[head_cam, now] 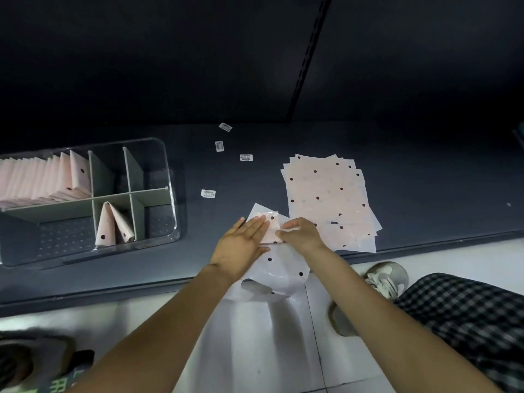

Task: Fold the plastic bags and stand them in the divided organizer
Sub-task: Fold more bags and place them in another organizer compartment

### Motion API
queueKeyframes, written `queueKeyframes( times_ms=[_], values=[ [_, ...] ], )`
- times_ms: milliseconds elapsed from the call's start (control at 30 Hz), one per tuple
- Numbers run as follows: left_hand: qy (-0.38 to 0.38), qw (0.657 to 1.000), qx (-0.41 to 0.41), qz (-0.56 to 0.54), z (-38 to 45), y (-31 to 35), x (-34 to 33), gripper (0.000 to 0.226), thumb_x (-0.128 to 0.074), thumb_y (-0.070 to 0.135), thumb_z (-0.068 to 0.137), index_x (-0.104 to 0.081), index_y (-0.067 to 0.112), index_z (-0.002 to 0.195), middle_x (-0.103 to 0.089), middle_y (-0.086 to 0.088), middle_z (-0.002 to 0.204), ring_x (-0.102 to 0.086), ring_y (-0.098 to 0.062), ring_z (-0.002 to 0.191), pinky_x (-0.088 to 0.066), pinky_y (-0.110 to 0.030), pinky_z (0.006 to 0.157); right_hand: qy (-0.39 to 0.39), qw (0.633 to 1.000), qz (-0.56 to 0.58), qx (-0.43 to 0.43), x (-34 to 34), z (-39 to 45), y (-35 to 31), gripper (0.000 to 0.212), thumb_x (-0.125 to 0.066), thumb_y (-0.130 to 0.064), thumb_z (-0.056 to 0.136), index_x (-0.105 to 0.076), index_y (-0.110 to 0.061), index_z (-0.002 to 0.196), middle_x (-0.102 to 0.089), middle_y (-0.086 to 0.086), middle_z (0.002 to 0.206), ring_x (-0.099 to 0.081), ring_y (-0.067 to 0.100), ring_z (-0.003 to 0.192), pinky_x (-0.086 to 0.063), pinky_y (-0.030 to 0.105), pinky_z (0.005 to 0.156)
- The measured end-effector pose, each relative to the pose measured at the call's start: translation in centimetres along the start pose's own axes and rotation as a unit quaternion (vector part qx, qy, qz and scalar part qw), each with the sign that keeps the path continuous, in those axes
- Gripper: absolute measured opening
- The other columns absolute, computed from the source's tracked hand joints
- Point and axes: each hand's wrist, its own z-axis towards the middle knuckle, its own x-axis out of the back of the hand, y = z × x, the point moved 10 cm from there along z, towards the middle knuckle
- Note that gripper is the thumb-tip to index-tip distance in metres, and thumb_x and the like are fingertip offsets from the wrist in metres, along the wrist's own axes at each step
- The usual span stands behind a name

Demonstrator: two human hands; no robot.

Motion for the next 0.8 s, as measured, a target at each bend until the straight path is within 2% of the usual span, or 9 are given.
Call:
queueKeyframes(
  times_ms=[100,200,267,333,433,533,600,733,800],
  values=[
    [0.042,0.997,0.036,-0.055,0.7,-0.7,2.6,0.054,-0.041,0.008,0.094,-0.032,0.025,0.145,-0.035,0.004,0.151,-0.031,-0.012,0.139,-0.012,-0.023,0.114,-0.026,0.997,0.069,0.022,0.5,-0.6,-1.9,0.014,-0.067,-0.015,0.085,-0.058,-0.016,0.096,-0.058,0.003,0.103,-0.055,0.015,0.088,-0.042,0.017,0.063],
    [0.019,0.980,0.106,-0.166,0.9,-2.6,5.2,0.036,-0.042,0.011,0.095,-0.056,0.024,0.126,-0.065,-0.010,0.114,-0.056,-0.032,0.110,-0.043,-0.035,0.082,-0.054,0.988,0.050,0.137,1.0,-2.1,-5.6,0.020,-0.061,-0.029,0.090,-0.059,-0.026,0.110,-0.056,-0.009,0.107,-0.053,0.006,0.094,-0.041,0.007,0.067],
    [-0.004,0.963,0.093,-0.255,0.6,-2.9,6.6,0.023,-0.043,0.016,0.098,-0.065,0.011,0.101,-0.064,-0.011,0.085,-0.057,-0.032,0.081,-0.039,-0.034,0.066,-0.110,0.969,0.002,0.223,0.2,-4.0,-8.3,0.027,-0.063,-0.024,0.089,-0.060,-0.027,0.116,-0.055,-0.018,0.109,-0.051,-0.004,0.097,-0.040,0.005,0.076],
    [-0.040,0.940,0.078,-0.329,-0.4,-3.2,7.7,0.028,-0.047,0.020,0.098,-0.061,0.007,0.079,-0.051,-0.003,0.067,-0.046,-0.021,0.065,-0.031,-0.031,0.059,-0.130,0.954,0.008,0.270,-0.5,-5.4,-10.1,0.016,-0.065,-0.011,0.087,-0.068,-0.016,0.101,-0.063,-0.020,0.090,-0.057,-0.008,0.081,-0.042,0.007,0.075],
    [-0.078,0.898,0.089,-0.425,-2.3,-4.1,8.5,0.032,-0.049,0.020,0.098,-0.055,0.000,0.074,-0.047,-0.004,0.070,-0.042,-0.016,0.068,-0.036,-0.032,0.067,-0.103,0.954,0.058,0.277,-1.1,-6.4,-11.5,0.007,-0.065,-0.009,0.086,-0.070,-0.012,0.082,-0.067,-0.008,0.077,-0.059,-0.005,0.068,-0.046,0.011,0.067],
    [-0.028,0.765,0.139,-0.629,-4.6,-5.0,8.8,0.017,-0.054,0.010,0.095,-0.064,-0.003,0.091,-0.067,-0.009,0.085,-0.064,-0.017,0.083,-0.054,-0.032,0.083,-0.088,0.955,0.116,0.257,-2.1,-7.0,-12.3,0.008,-0.066,-0.012,0.085,-0.070,-0.014,0.078,-0.068,-0.008,0.075,-0.061,-0.001,0.068,-0.048,0.012,0.064],
    [-0.002,0.708,0.161,-0.688,-6.1,-5.3,8.6,0.011,-0.058,0.008,0.092,-0.068,0.004,0.094,-0.073,-0.003,0.085,-0.070,-0.012,0.082,-0.056,-0.023,0.074,-0.074,0.955,0.175,0.226,-2.7,-7.0,-12.7,0.008,-0.067,-0.015,0.085,-0.071,-0.014,0.078,-0.070,-0.009,0.074,-0.063,0.002,0.069,-0.049,0.014,0.063],
    [0.065,0.674,0.227,-0.700,-8.4,-7.1,8.3,0.012,-0.057,0.006,0.092,-0.068,0.008,0.089,-0.073,-0.005,0.084,-0.071,-0.010,0.074,-0.055,-0.018,0.062,-0.006,0.963,0.178,0.202,-3.8,-7.1,-13.6,0.004,-0.068,-0.018,0.084,-0.070,-0.017,0.081,-0.070,-0.004,0.080,-0.063,0.011,0.076,-0.051,0.024,0.072],
    [0.142,0.692,0.273,-0.653,-9.8,-9.4,9.2,0.014,-0.055,0.005,0.093,-0.069,0.002,0.093,-0.072,-0.007,0.082,-0.070,-0.012,0.069,-0.056,-0.023,0.065,0.075,0.964,0.102,0.235,-4.0,-8.1,-14.4,0.008,-0.070,-0.019,0.083,-0.064,-0.019,0.088,-0.065,-0.004,0.087,-0.059,0.008,0.077,-0.048,0.022,0.074]
  ],
)
